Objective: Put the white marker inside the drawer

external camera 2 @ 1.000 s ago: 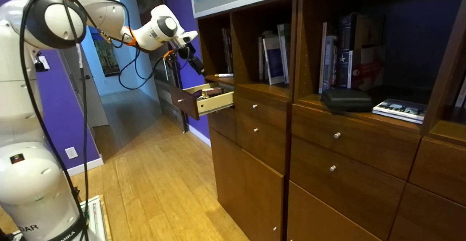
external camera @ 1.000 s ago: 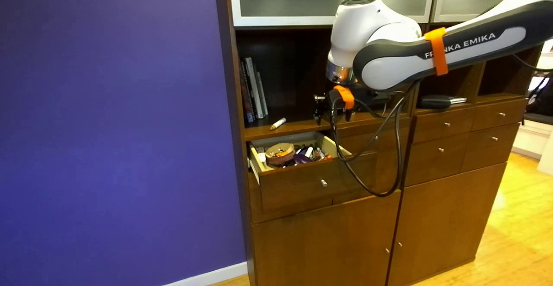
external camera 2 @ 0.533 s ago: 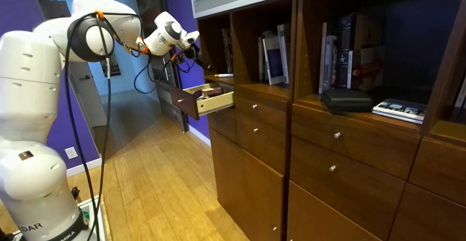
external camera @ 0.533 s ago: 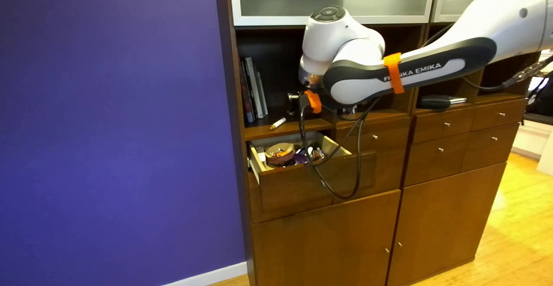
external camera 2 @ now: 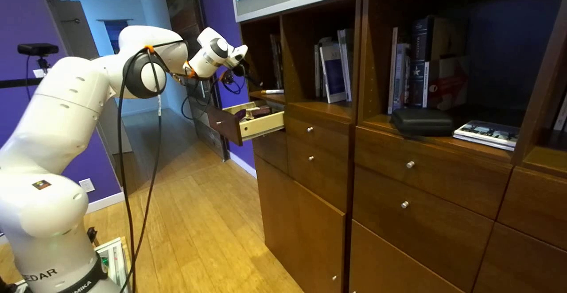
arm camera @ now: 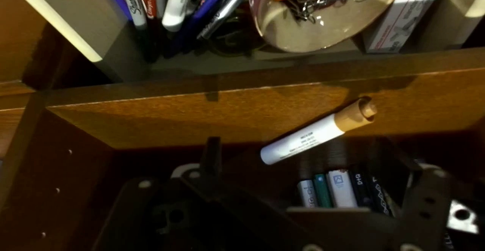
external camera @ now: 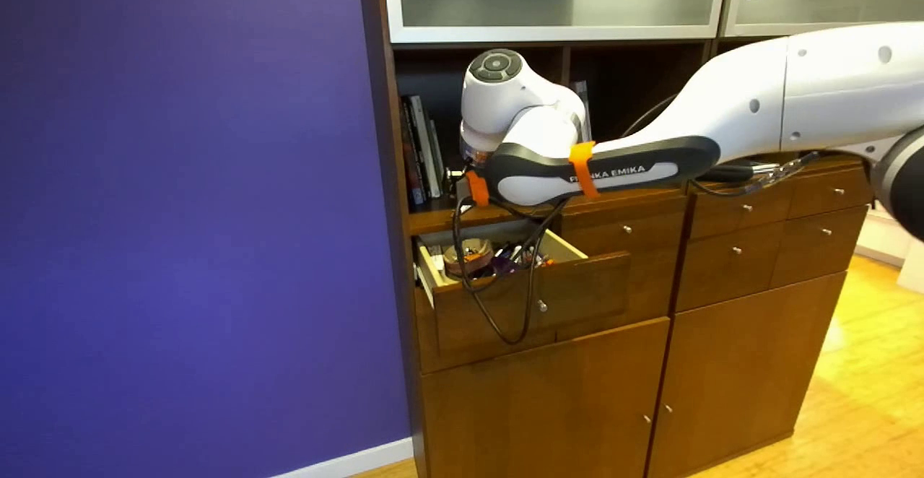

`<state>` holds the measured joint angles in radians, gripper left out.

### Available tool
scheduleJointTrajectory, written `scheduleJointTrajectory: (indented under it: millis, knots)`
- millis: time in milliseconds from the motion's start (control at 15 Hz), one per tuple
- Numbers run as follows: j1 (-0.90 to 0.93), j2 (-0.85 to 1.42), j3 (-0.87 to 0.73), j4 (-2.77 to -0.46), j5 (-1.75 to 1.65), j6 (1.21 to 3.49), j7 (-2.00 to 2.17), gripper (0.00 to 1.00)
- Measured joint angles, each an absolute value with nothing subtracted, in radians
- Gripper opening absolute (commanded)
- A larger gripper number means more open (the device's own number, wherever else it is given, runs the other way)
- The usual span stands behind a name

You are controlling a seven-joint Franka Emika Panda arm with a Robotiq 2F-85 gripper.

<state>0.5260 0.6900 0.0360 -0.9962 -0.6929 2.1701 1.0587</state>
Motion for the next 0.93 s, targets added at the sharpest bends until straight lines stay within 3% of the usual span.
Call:
scheduleJointTrajectory:
  millis: [533,933]
  knots:
    - [0.603,0.898,-0.078,-0.698,-0.692,2.09,1.065,1.0]
    - [0.609,0.945,-0.079,-0.612,-0.692,1.968,1.03,1.0]
